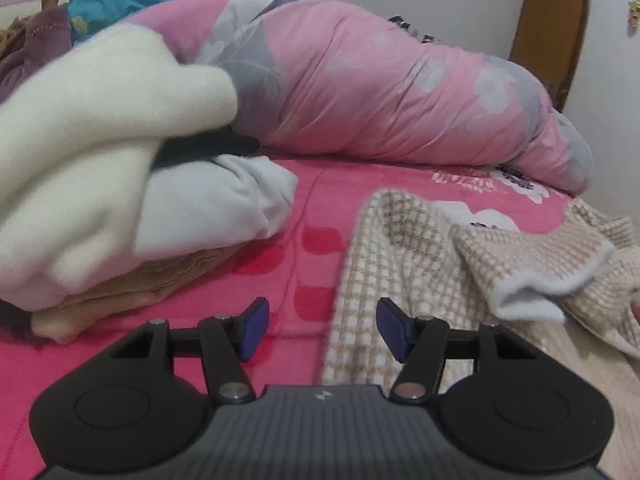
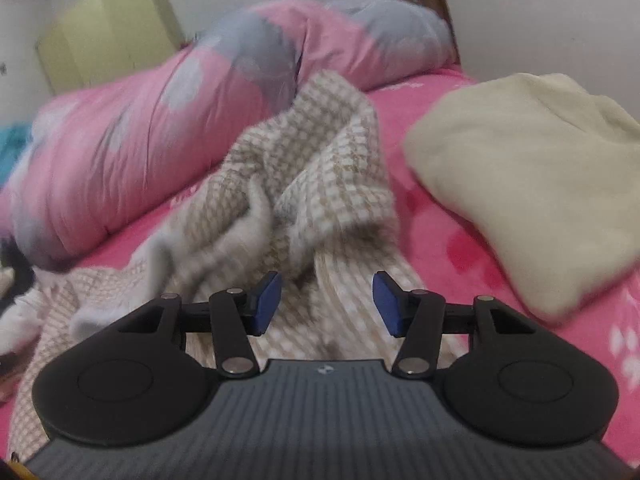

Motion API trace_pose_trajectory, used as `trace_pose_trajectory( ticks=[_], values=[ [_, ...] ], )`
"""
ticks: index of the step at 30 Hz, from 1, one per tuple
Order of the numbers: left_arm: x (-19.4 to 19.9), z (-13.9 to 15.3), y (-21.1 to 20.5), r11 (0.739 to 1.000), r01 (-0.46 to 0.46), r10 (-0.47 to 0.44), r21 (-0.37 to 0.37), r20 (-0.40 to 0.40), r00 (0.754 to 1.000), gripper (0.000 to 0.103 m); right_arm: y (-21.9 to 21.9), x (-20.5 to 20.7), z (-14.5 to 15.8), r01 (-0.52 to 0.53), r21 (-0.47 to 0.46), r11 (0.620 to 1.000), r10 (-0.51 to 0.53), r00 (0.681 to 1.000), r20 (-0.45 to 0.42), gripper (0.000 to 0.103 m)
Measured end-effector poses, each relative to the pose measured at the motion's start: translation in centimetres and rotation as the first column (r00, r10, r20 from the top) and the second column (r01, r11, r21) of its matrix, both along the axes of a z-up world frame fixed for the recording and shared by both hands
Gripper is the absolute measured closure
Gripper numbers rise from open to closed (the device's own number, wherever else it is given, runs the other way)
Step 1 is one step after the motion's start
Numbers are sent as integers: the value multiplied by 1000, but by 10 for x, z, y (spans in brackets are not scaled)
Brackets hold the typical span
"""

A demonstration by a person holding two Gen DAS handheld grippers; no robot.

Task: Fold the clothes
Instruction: 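Lay the cardigan flat on the bed and open both grippers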

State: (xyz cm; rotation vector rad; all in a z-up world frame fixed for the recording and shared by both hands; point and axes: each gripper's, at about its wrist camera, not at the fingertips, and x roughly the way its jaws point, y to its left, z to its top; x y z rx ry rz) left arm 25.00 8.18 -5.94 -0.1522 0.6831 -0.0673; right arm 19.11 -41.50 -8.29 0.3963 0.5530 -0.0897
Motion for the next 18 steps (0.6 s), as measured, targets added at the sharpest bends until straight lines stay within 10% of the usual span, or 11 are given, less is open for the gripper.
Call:
trace_pose_trajectory(
  ticks=[5,9,13,16,18],
  values=[
    [-51,33,-23,986,165,-165,-20,23,986,25,-10,-46,26,-79,-19,997,79,996,29,43],
    [-98,36,-51,925,378,-379,-19,-9,926,11,7,-100,26,-211,-113,971,208,977,-41,22],
    [-147,25,-82,881,466,-464,85,-39,885,8,29,-134,10,-258,-294,920,228,965,-133,22],
    [-161,6,-102,875,464,-453,137,-100,886,9,37,-138,-8,-206,-440,874,141,974,-175,30],
    [-169,-9,-112,875,446,-430,187,-122,895,12,34,-140,-10,-216,-391,895,171,974,-145,69]
  ],
)
